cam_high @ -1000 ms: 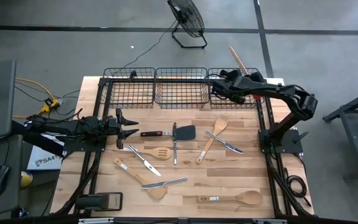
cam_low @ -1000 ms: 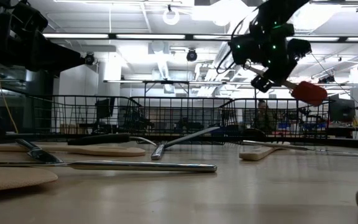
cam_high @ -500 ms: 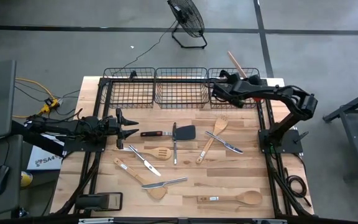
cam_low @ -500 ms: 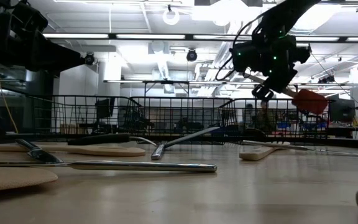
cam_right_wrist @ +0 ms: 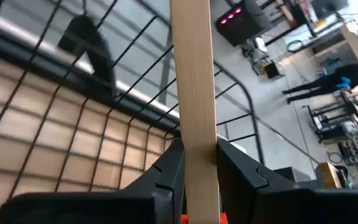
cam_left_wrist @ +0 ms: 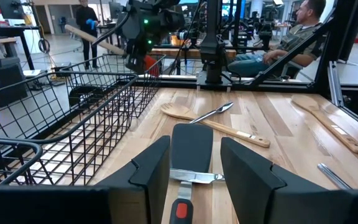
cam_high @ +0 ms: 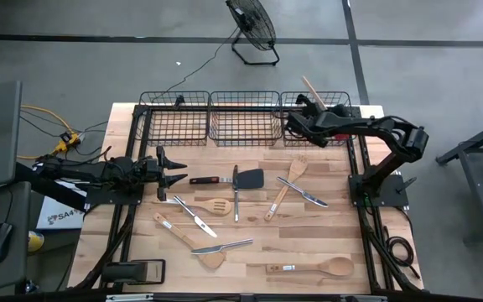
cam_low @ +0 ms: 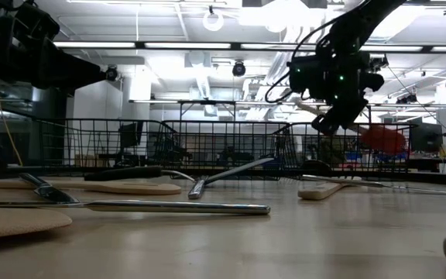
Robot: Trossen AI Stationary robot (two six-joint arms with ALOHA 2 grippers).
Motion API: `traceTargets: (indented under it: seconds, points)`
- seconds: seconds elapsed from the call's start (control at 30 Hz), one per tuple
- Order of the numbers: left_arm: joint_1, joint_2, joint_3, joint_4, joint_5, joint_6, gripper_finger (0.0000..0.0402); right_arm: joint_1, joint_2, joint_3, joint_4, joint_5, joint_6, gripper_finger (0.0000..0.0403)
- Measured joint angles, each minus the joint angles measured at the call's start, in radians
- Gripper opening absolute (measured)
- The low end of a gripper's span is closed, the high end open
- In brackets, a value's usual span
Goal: Pick & Place Kitchen Items
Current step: Put the orange spatula into the right mesh basket
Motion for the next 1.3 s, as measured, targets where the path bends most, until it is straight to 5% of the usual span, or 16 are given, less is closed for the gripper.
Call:
traceTargets:
  seconds: [0.67, 1.3]
  points:
    - [0.0, 0.0, 0.0, 0.0, 0.0, 0.0, 0.0141, -0.098, 0.002, -0.043, 0.251, -0.309, -0.623, 0.007]
    - [0.0, 0.0, 0.0, 0.0, 0.0, 0.0, 0.0141, -0.123, 0.002, -0.041, 0.151, -0.3, -0.604, 0.0068]
